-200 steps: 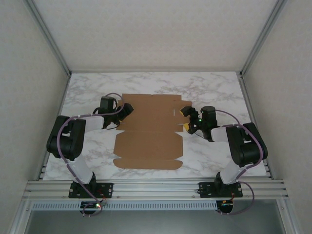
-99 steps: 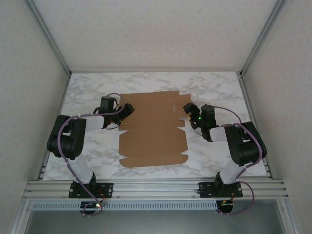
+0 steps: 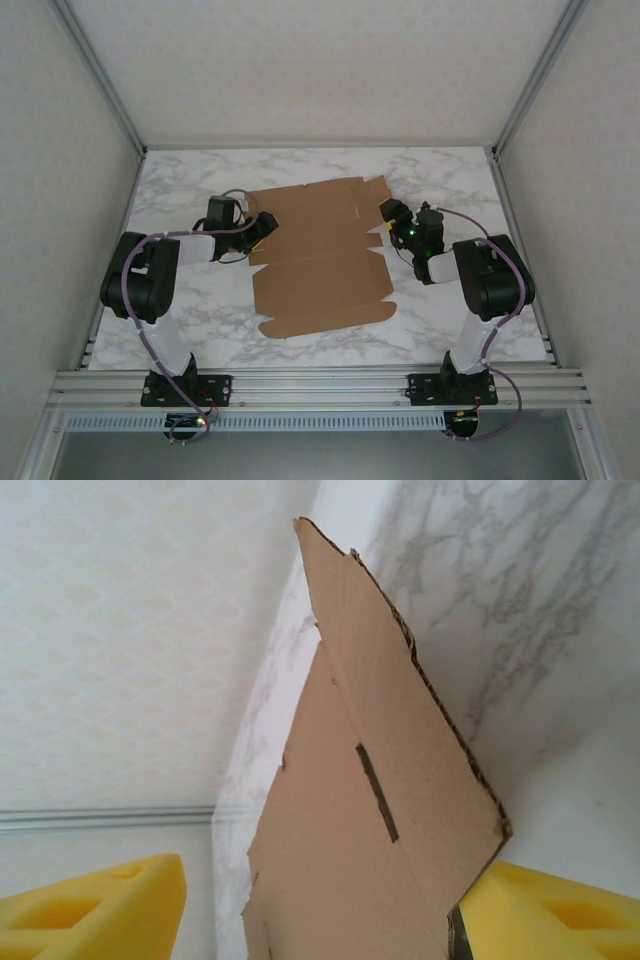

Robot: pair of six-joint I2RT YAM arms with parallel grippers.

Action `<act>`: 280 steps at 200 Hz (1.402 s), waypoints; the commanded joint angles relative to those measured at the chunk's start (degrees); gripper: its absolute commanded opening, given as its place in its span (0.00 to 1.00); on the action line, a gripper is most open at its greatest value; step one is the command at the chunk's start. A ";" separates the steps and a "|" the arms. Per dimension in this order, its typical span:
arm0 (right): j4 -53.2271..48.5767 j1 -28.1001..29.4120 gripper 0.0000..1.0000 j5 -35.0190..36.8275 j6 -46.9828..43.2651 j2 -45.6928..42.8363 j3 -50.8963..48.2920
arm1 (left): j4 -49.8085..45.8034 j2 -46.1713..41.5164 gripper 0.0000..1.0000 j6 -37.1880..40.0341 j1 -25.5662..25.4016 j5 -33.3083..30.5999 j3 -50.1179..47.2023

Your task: Fold the paper box

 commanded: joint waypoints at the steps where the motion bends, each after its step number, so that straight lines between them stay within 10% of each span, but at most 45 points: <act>1: 6.81 -0.95 0.73 -4.27 0.13 3.35 3.88 | -6.58 3.43 0.74 1.53 -1.05 1.09 -0.76; 83: -1.98 -2.96 0.62 -12.98 -8.63 5.92 11.63 | -8.86 4.14 0.74 3.86 -2.02 0.70 0.21; 118: -8.90 -2.98 0.33 -19.01 -14.22 9.06 18.70 | -9.28 5.10 0.74 4.38 -2.15 0.48 0.54; 223: -24.80 -3.00 0.02 -5.90 -33.49 1.10 18.44 | -11.26 1.82 0.77 4.05 -2.27 -1.63 0.73; 280: -56.70 -2.30 0.00 14.60 -50.42 -16.35 29.55 | -20.53 -14.47 0.85 3.86 -2.16 -9.98 4.35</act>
